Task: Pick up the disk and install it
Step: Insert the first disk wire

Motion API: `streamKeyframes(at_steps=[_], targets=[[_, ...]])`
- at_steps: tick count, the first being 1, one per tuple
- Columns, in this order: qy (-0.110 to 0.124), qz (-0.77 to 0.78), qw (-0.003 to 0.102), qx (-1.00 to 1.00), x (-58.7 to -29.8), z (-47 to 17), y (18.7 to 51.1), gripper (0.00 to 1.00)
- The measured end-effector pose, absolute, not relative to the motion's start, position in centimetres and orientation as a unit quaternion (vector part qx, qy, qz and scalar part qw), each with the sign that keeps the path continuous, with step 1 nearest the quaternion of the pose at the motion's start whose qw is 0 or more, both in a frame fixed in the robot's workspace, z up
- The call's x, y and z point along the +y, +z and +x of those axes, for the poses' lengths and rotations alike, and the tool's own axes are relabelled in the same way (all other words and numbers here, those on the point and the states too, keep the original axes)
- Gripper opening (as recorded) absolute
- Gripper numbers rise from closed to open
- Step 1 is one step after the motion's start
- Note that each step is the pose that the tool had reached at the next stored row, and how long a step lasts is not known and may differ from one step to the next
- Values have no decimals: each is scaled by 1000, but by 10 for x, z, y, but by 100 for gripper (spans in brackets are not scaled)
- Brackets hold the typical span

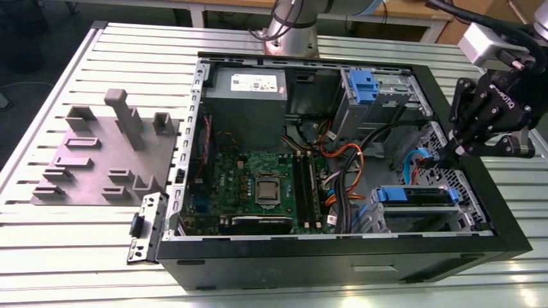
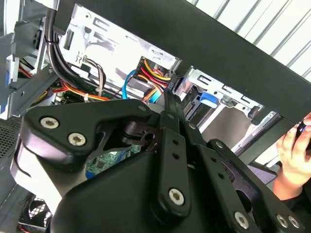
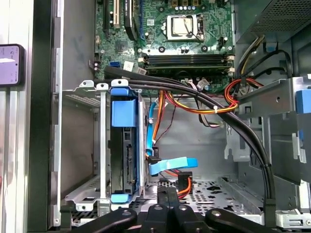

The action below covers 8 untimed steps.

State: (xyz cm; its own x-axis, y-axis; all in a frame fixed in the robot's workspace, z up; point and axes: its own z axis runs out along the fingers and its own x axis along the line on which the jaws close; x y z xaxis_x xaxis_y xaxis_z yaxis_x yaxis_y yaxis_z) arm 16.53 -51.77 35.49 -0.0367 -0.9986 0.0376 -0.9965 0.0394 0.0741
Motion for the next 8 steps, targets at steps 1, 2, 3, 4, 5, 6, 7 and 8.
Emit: streamKeyframes(at_steps=[1,2,3,4,5,6,7,8], targets=[[-13,693,40,-720,-518,165,355,18],[-11,693,42,-720,-518,165,355,18],[-10,693,44,-720,-517,165,355,18],[-10,693,45,-720,-517,166,354,18],[-10,693,48,-720,-517,166,354,19],[-10,692,51,-720,-517,166,354,19],[-12,692,56,-719,-516,166,354,25],[-15,692,61,-719,-516,166,353,25]])
